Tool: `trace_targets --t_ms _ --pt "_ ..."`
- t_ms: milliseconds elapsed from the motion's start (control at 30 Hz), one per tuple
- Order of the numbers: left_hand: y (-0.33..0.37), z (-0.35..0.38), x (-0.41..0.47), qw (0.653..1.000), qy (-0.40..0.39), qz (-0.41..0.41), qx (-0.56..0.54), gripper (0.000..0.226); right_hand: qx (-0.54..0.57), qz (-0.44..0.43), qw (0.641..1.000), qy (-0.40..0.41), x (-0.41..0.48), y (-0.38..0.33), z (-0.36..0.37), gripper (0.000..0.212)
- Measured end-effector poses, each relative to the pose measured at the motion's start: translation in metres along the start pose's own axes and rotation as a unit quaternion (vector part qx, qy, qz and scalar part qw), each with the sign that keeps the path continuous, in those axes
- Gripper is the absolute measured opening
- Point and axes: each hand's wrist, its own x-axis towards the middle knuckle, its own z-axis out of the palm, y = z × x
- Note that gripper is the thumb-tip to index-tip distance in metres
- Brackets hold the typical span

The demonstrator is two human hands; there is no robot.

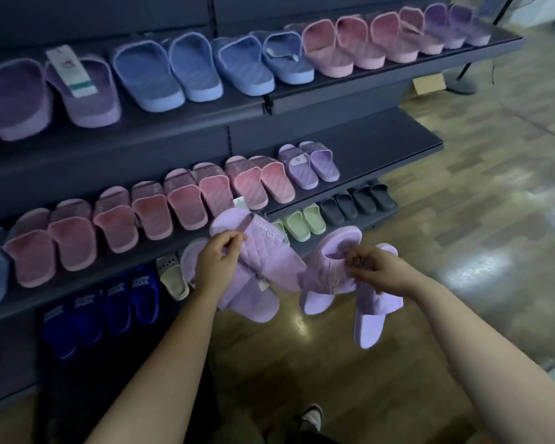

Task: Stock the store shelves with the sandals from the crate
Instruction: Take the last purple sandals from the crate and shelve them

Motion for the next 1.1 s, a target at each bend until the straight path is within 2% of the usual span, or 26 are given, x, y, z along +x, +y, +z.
trace_targets --t_ms 100,233,400,667,800,933,1100 --pt "0.022 0.042 0.006 1.000 0.009 0.002 -0.003 0.013 -0.012 0.015 1.000 0.000 0.003 0.038 -0.045 0.007" --pt "0.039 0.088 0.026 1.000 -0.002 0.018 0.013 0.015 -0.016 0.043 0.999 0.015 0.023 0.088 -0.095 0.025" --pt "0.052 0.146 0.066 0.998 -0.017 0.036 0.040 0.016 -0.005 0.056 0.998 0.029 0.061 0.129 -0.147 0.024" --pt "0.082 0.262 0.173 0.994 -0.013 0.030 0.102 0.017 0.019 0.043 0.999 0.023 0.153 0.186 -0.239 0.031" --pt "0.099 0.310 0.222 0.990 -0.015 0.022 0.136 0.015 0.001 0.031 0.999 0.017 0.198 0.219 -0.283 0.033" --pt "0.113 0.353 0.263 0.986 -0.018 0.019 0.166 0.010 -0.037 -0.012 0.999 0.001 0.249 0.248 -0.327 0.045" --pt "0.121 0.413 0.299 0.985 -0.004 0.001 0.171 0.012 -0.091 -0.068 0.992 -0.056 0.324 0.297 -0.377 0.024"
